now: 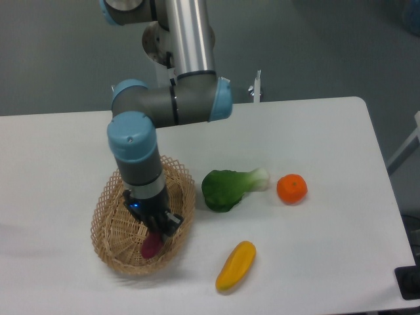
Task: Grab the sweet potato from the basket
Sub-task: 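Lift the sweet potato out of the basket and carry it past the tangerine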
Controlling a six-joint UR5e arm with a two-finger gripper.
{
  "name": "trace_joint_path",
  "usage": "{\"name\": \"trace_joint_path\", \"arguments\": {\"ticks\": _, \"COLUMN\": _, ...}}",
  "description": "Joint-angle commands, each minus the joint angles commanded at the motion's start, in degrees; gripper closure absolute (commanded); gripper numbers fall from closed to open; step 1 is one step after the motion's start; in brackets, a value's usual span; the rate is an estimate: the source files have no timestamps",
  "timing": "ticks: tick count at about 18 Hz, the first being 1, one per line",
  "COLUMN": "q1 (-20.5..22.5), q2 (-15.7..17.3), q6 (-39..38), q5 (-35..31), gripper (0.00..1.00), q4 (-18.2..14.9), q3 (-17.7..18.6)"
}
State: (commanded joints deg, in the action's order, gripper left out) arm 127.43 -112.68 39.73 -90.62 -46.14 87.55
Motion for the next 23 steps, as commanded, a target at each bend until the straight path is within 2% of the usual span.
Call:
{"name": "trace_joint_path", "arguments": {"ticks": 2, "q1": 2.1, "q2": 0.0, "q6": 0.0, "q5": 0.1, "gripper": 0.8, "q4": -0.3, "q3": -2.4}}
{"name": "trace_joint_path", "arguments": {"ticks": 6, "q1": 6.8, "q2": 0.0, "q6": 4.9, "q5": 0.2, "gripper": 0.81, "q4": -5.5, "q3": -7.0}}
{"name": "trace_joint_path", "arguments": {"ticks": 15, "q1": 18.6, "q2": 2.4, "q6": 21.8, "q5": 0.4, "gripper": 0.81, "q4": -11.7, "q3": -8.0}}
{"name": "trace_joint_path", "arguments": {"ticks": 19, "q1": 23.6, "q2": 2.2, "q6": 30.0, "q5": 1.8, "gripper": 0.81, "q4": -12.0, "q3": -8.0}}
{"name": "trace_joint_path", "arguments": {"ticks": 23, "q1": 27.0, "q2": 2.3, "q6": 33.1, "q5": 5.4, "gripper": 0.81, "q4": -12.1, "q3": -8.3}}
